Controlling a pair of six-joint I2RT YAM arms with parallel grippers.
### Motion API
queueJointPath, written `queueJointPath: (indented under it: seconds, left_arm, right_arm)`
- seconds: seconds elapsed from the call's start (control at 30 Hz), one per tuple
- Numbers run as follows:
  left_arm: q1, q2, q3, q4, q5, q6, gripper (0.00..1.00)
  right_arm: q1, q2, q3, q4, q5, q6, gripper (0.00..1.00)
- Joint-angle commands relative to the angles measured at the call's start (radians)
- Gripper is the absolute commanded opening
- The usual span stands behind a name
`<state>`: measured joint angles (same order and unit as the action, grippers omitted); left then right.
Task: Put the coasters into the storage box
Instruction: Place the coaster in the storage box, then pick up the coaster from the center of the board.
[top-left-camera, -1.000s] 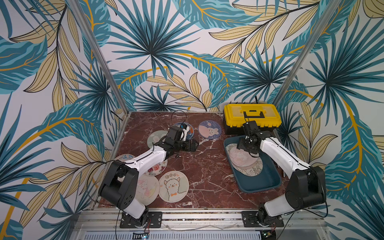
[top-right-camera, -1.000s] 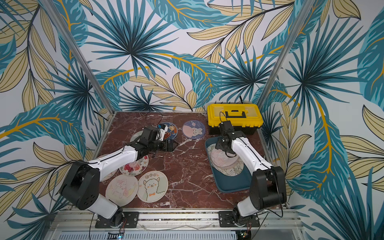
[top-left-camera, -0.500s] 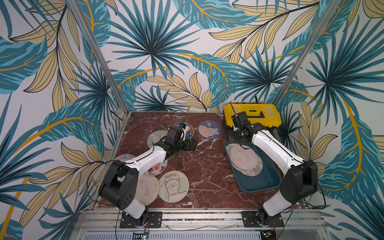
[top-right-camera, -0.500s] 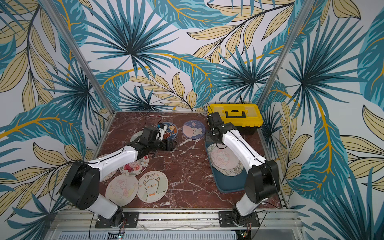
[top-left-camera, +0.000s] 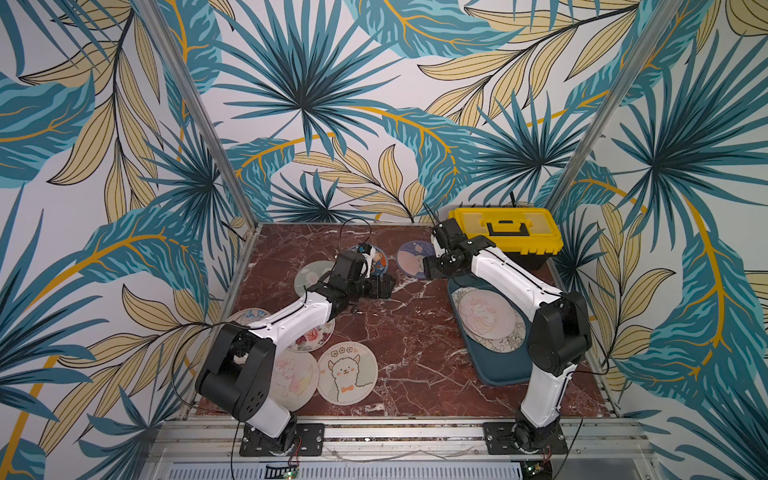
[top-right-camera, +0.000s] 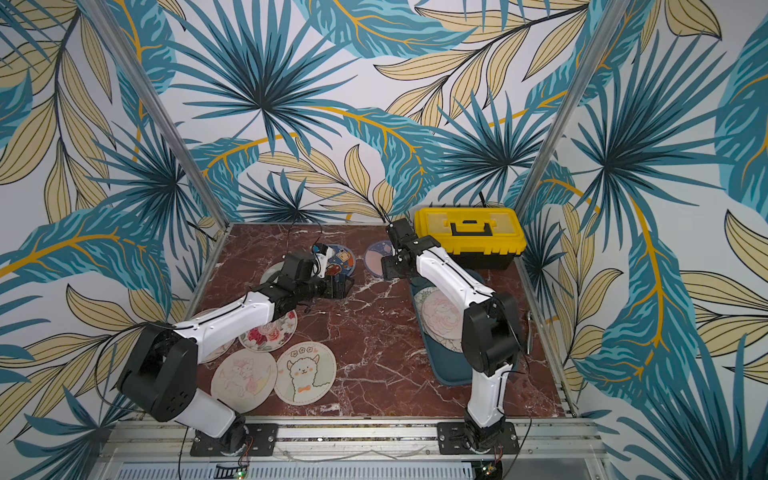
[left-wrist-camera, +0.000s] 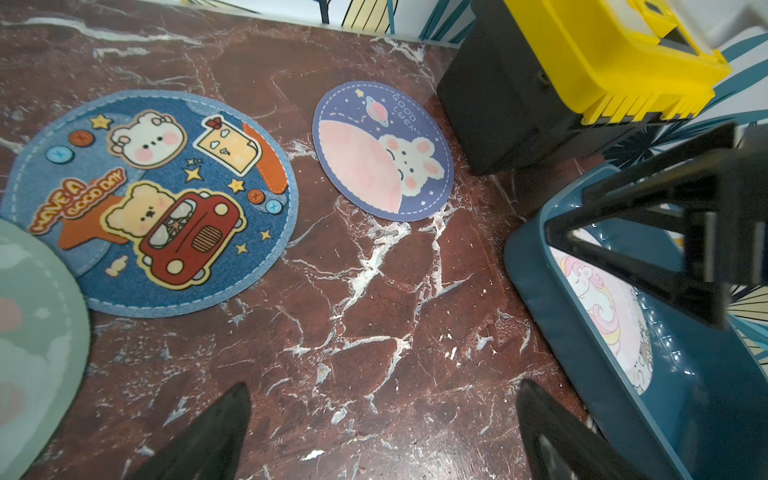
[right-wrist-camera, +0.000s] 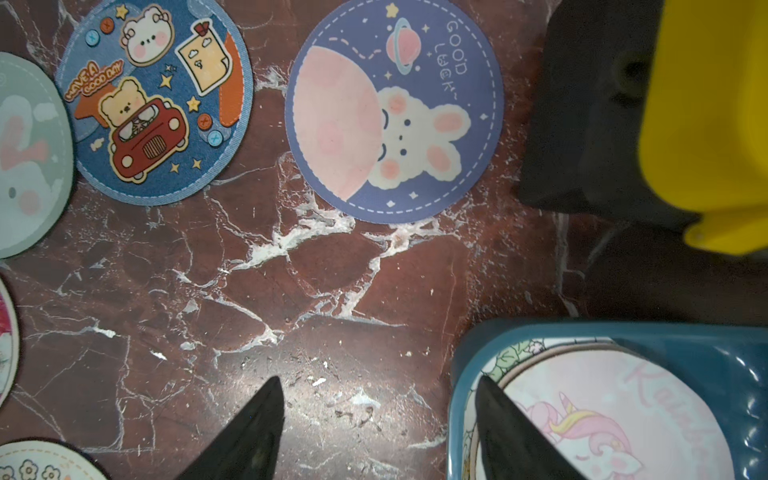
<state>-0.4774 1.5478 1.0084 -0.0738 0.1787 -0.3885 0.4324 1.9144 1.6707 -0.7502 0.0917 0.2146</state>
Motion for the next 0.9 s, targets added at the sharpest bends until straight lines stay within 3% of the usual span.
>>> queueJointPath:
  seconds: [0.0, 0.33, 0.87]
  left_arm:
    - [-0.002, -0.058, -0.041, 0.039, -0.033, 0.020, 1.00]
    - [0.000, -0.117, -0.086, 0.042, -0.078, 0.036, 1.00]
    - [0.010, -0.140, -0.116, 0.041, -0.084, 0.031, 1.00]
  right_arm:
    - [0.014, 0.056, 0.051, 0.012, -0.001, -0.035, 0.73]
    - [0.018, 0.218, 0.192, 0.043, -0.035, -0.043, 0.77]
    - [0.017, 0.458, 0.447, -0.093, 0.008, -0.116, 0.85]
